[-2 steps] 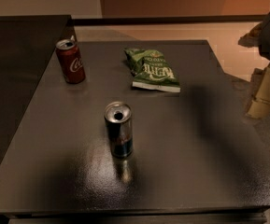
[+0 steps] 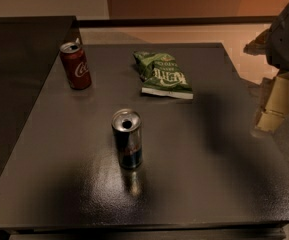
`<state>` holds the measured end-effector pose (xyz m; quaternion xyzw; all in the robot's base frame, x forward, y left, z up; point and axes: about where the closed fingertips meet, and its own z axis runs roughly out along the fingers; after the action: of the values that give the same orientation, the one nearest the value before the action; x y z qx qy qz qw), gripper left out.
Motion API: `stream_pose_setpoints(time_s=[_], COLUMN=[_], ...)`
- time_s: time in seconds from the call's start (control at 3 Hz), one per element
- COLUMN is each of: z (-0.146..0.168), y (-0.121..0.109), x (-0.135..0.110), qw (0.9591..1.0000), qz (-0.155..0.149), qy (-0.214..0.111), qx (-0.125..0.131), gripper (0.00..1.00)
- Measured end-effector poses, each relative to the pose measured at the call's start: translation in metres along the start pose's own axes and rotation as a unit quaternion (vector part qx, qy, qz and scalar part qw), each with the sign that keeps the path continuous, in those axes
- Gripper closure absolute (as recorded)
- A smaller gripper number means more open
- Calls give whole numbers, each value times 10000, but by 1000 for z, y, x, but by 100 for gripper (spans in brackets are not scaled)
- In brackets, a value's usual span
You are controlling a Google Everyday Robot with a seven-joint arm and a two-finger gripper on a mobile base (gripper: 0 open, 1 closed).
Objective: Move redbull can near coke can
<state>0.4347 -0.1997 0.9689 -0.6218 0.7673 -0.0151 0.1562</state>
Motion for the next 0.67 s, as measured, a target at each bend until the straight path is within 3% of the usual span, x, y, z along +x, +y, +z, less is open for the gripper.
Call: stream_pose_setpoints(time_s=[0.33,0.67], z=[20,46], y=[18,33], x=[-32,-74], qw=[9986,9943], qz=[-330,-486], qy=[-356,-863], qx=[-218,-385], gripper=[0,0])
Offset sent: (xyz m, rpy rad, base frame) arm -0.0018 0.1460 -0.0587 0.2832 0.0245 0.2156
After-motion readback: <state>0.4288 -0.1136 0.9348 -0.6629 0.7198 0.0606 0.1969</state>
